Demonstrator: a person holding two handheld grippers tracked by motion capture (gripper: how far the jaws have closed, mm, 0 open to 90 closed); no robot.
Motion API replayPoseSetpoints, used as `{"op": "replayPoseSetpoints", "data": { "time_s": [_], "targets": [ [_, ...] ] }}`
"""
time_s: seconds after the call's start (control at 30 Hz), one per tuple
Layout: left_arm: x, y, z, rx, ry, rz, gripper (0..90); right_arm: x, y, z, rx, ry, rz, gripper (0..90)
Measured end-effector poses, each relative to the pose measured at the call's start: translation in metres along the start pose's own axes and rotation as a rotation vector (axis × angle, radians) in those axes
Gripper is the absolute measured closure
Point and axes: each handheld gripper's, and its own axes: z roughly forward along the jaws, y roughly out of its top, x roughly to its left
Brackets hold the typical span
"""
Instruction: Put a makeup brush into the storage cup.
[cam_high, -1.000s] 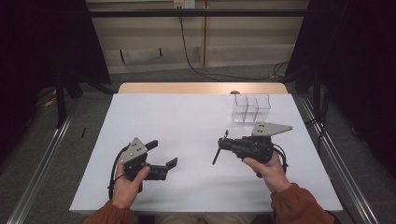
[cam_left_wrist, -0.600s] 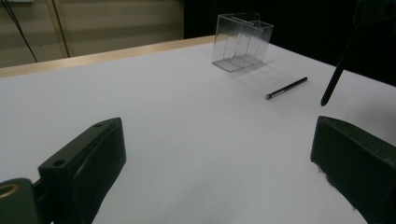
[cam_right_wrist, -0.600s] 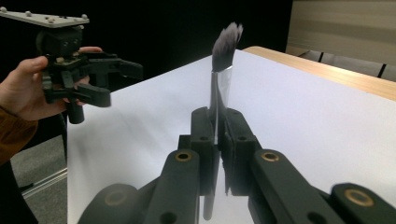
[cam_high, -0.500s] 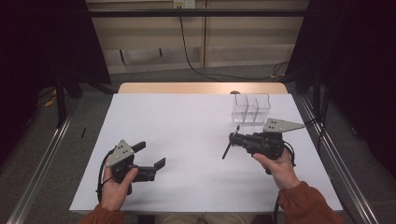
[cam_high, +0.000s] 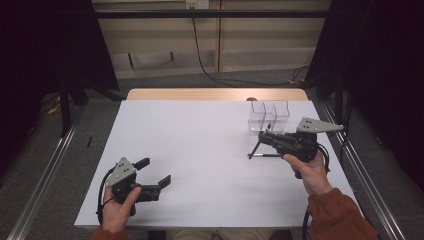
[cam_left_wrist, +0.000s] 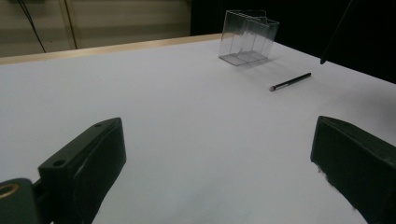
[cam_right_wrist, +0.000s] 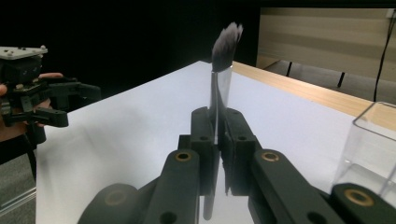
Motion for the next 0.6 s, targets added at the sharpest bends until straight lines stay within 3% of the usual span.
{"op": "replayPoseSetpoints", "data": {
  "time_s": [0.6],
  "targets": [
    [0.000, -0.005, -0.005, 0.010, -0.001, 0.005, 3.4, -0.023, 0.024, -0.009, -0.015, -0.079, -0.021, 84.4]
  ]
}}
